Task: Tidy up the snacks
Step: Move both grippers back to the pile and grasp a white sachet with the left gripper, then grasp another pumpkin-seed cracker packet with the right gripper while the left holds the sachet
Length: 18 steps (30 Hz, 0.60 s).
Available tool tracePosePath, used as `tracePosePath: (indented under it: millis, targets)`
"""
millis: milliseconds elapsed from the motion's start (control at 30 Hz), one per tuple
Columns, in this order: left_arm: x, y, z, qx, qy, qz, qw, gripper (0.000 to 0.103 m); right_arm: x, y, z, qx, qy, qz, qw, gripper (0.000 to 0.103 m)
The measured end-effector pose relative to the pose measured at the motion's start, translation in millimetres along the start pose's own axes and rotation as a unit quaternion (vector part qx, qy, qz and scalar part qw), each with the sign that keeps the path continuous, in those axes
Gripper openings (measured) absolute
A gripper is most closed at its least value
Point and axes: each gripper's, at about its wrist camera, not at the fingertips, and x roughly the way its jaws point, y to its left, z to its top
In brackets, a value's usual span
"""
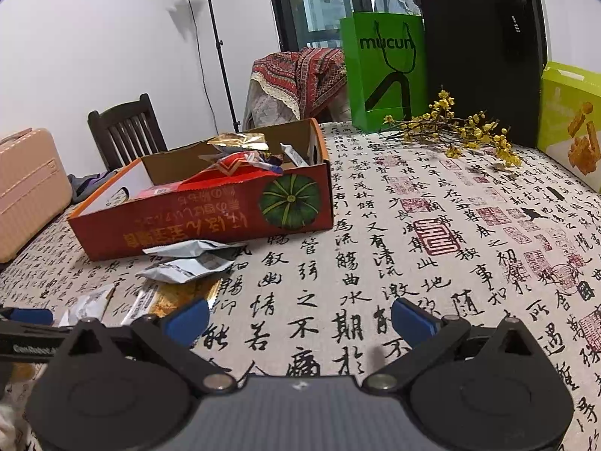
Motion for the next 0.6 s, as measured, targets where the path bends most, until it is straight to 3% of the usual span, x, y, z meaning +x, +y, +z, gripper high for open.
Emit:
tracePosePath:
  millis: [100,267,300,367,433,600]
  targets:
    - [-2,5,3,-0.034,0.001,-0.017,0.9993,0.103,1,3,-1,-0.004,0.002,0.004,1.000,0.103]
    - [7,1,8,-0.051,0.002,0.021,0.9985,0.100,2,5,-2,-0.007,0.006,0.006,1.000,0.103]
    - [7,0,7,-0.047,-0.003,0.023,0.9986,0.095,1,5,-2,-0.006,0.006,0.007,1.000,0.103]
    - [2,0,6,-0.035,-0.016,0.023,0.9990,0.062,1,6,-3,-0.003,0.007,0.010,1.000,0.103]
    - [-2,6,6,-0.043,-0.020,0.003,0.9989,0.052,2,9,-4,-0.006,0.009,0.016,1.000,0.103]
    - [-8,20,3,-0.051,-0.037,0.005,0.9980,0.050,12,31,-4,-0.028,0.021,0.042,0.999,0.103]
